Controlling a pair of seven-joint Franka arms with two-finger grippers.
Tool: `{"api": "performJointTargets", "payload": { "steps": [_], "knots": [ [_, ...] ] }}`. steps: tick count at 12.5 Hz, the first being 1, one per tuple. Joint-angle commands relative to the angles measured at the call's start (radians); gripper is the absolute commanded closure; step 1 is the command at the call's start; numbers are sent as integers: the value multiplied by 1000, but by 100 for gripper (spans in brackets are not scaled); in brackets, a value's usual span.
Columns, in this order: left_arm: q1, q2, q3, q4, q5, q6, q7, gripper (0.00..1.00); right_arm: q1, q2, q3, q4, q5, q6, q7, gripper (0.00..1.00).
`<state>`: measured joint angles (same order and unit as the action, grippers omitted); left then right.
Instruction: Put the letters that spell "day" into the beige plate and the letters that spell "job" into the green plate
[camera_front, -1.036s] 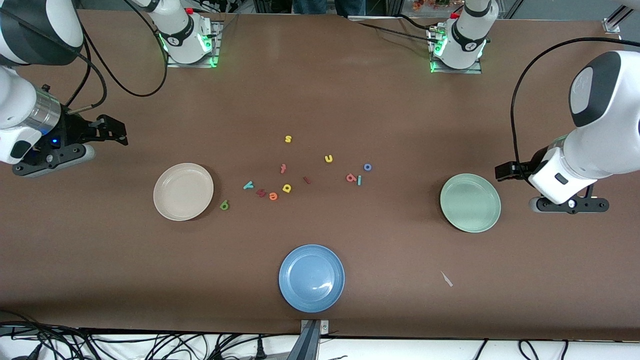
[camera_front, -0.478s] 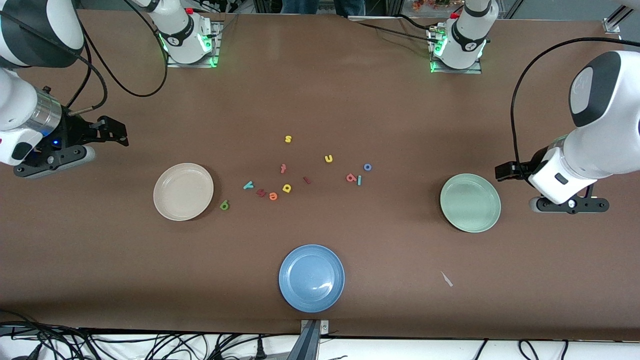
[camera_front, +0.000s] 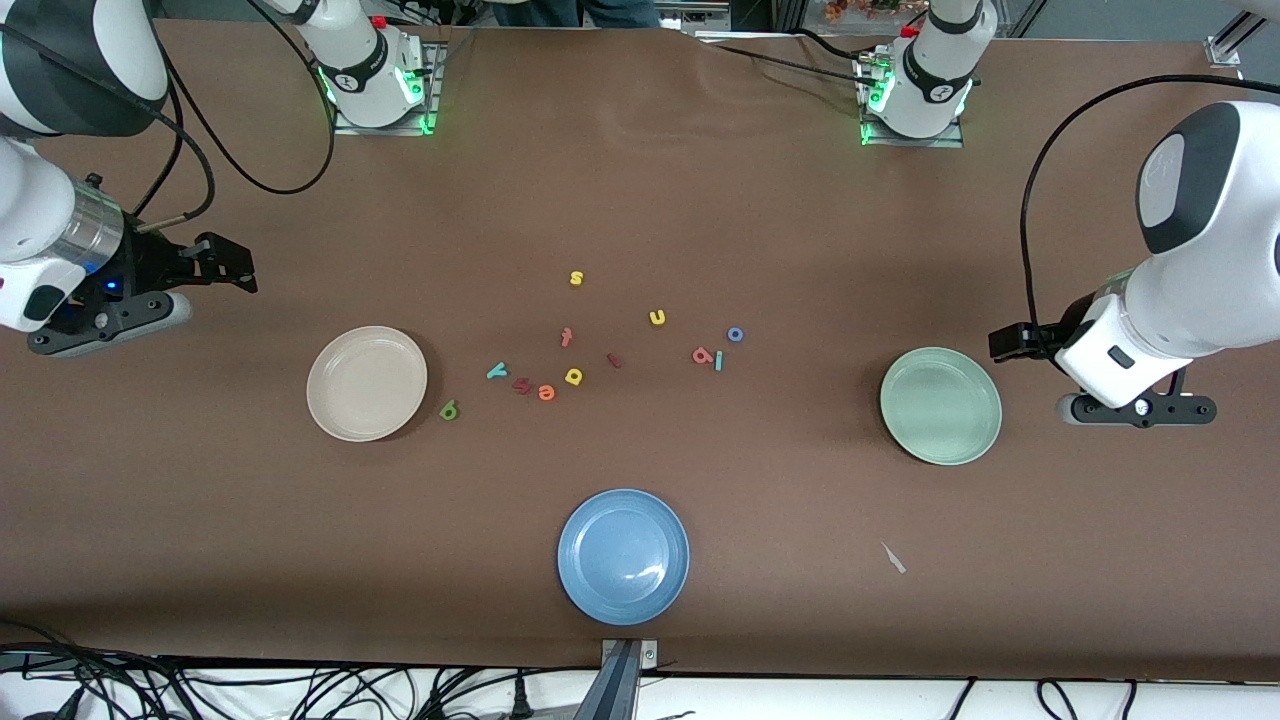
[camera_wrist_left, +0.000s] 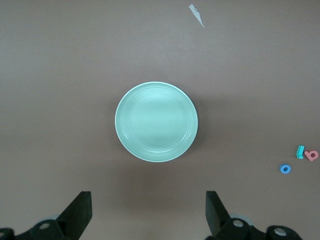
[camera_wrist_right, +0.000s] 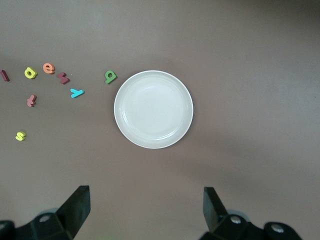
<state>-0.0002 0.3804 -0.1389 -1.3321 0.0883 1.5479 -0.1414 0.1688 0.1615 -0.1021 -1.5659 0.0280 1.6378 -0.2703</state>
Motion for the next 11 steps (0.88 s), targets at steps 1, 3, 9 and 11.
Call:
{"api": "performJointTargets", "payload": {
  "steps": [1,3,9,11],
  "knots": [
    [-7,-11,2,-13,1,9,6,0,-11,-5,-2,-11,21,13,9,0],
    [-7,-11,2,-13,1,9,6,0,-11,-5,-2,-16,21,13,11,0],
    [-11,-11,2,-13,1,9,6,0,-5,-5,1,-17,20,20,59,0],
    [-11,-11,2,-13,1,9,6,0,12,-3,11,-16,21,16,127,0]
  ]
}}
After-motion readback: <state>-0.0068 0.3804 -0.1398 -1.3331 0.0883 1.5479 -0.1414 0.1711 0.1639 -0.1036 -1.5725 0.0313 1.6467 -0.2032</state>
